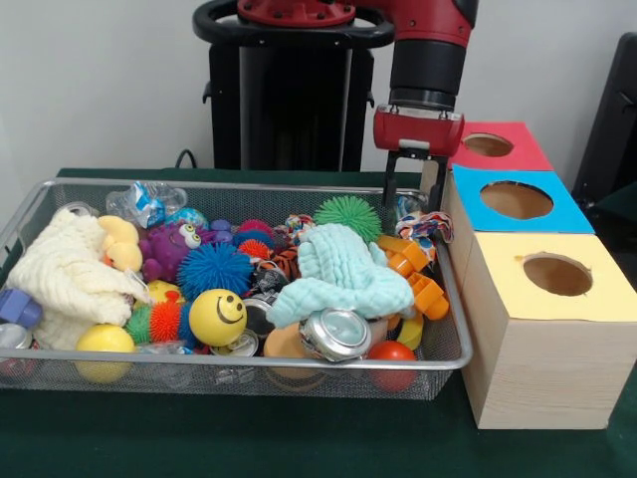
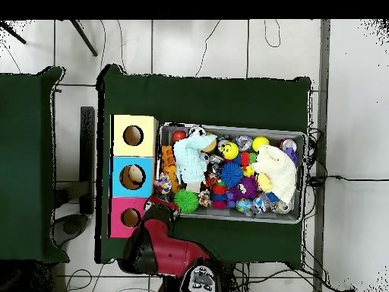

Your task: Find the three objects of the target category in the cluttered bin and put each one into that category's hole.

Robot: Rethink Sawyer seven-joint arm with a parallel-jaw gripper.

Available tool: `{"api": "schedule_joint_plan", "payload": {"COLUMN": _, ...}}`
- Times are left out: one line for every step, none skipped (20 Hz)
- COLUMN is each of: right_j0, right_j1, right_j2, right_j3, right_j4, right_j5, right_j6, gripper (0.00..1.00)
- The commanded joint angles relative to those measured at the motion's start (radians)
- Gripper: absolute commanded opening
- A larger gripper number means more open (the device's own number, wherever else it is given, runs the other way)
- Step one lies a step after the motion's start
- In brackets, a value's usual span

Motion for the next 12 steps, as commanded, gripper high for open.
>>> {"api": "schedule_joint_plan", "payload": {"right_j0": -0.029, "right_j1": 0.043, "right_j2": 0.035, "right_j3": -0.119, "right_j4": 0.040, "right_j5": -0.077, "right_j6": 0.219, "gripper": 1.00}}
{"api": "schedule_joint_plan", "payload": {"right_j0": -0.028, "right_j1": 0.047, "right_j2": 0.035, "right_j3": -0.120, "right_j4": 0.038, "right_j5": -0.083, "right_j6": 0.220, "gripper": 1.00}}
{"api": "schedule_joint_plan", "payload": {"right_j0": -0.029, "right_j1": 0.050, "right_j2": 0.037, "right_j3": -0.124, "right_j4": 0.037, "right_j5": -0.086, "right_j6": 0.221, "gripper": 1.00}}
{"api": "schedule_joint_plan", "payload": {"right_j0": -0.029, "right_j1": 0.052, "right_j2": 0.038, "right_j3": -0.126, "right_j4": 0.039, "right_j5": -0.088, "right_j6": 0.222, "gripper": 1.00}}
{"api": "schedule_joint_plan", "payload": {"right_j0": -0.024, "right_j1": 0.053, "right_j2": 0.037, "right_j3": -0.127, "right_j4": 0.045, "right_j5": -0.093, "right_j6": 0.225, "gripper": 1.00}}
{"api": "schedule_joint_plan", "payload": {"right_j0": -0.021, "right_j1": 0.056, "right_j2": 0.036, "right_j3": -0.130, "right_j4": 0.049, "right_j5": -0.099, "right_j6": 0.226, "gripper": 1.00}}
{"api": "schedule_joint_plan", "payload": {"right_j0": -0.016, "right_j1": 0.062, "right_j2": 0.034, "right_j3": -0.133, "right_j4": 0.054, "right_j5": -0.113, "right_j6": 0.230, "gripper": 1.00}}
{"api": "schedule_joint_plan", "payload": {"right_j0": -0.014, "right_j1": 0.067, "right_j2": 0.033, "right_j3": -0.137, "right_j4": 0.056, "right_j5": -0.121, "right_j6": 0.232, "gripper": 1.00}}
{"api": "schedule_joint_plan", "payload": {"right_j0": -0.007, "right_j1": 0.076, "right_j2": 0.030, "right_j3": -0.143, "right_j4": 0.061, "right_j5": -0.139, "right_j6": 0.234, "gripper": 1.00}}
{"api": "schedule_joint_plan", "payload": {"right_j0": -0.006, "right_j1": 0.081, "right_j2": 0.029, "right_j3": -0.147, "right_j4": 0.061, "right_j5": -0.147, "right_j6": 0.234, "gripper": 1.00}}
{"api": "schedule_joint_plan", "payload": {"right_j0": -0.002, "right_j1": 0.086, "right_j2": 0.025, "right_j3": -0.150, "right_j4": 0.063, "right_j5": -0.166, "right_j6": 0.235, "gripper": 1.00}}
{"api": "schedule_joint_plan", "payload": {"right_j0": -0.001, "right_j1": 0.089, "right_j2": 0.024, "right_j3": -0.154, "right_j4": 0.062, "right_j5": -0.176, "right_j6": 0.235, "gripper": 1.00}}
